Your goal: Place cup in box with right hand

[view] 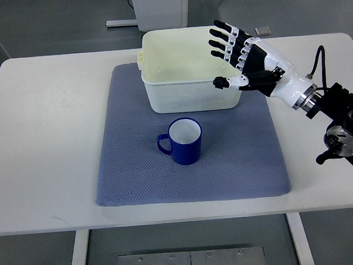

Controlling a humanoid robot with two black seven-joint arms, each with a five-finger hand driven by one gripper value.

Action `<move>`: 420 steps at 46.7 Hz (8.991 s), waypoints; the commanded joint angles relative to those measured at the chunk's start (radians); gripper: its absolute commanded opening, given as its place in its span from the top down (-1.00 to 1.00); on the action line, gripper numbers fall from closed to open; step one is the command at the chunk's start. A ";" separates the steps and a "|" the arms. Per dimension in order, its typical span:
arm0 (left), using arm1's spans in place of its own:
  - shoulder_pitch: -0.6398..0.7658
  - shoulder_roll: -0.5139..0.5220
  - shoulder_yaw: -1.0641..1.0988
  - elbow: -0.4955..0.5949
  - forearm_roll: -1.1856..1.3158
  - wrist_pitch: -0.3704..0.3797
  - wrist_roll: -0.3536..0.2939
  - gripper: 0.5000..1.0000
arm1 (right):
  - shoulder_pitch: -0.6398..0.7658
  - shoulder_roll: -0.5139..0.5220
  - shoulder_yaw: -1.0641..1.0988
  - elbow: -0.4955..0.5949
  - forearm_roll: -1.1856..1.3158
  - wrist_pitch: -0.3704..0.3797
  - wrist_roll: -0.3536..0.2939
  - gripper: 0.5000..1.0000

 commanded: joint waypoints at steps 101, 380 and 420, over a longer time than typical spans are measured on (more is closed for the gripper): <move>0.000 0.000 -0.001 0.000 0.000 0.000 0.000 -1.00 | -0.023 0.215 -0.191 -0.249 -0.139 -0.027 0.108 -0.99; 0.000 0.000 0.002 0.000 0.000 0.000 0.000 -1.00 | 0.379 0.276 -0.366 -0.579 0.024 -0.320 0.042 -0.97; 0.000 0.000 -0.001 0.000 0.000 0.000 0.000 -1.00 | 0.385 0.087 -0.254 -0.496 0.030 -0.281 0.001 -0.98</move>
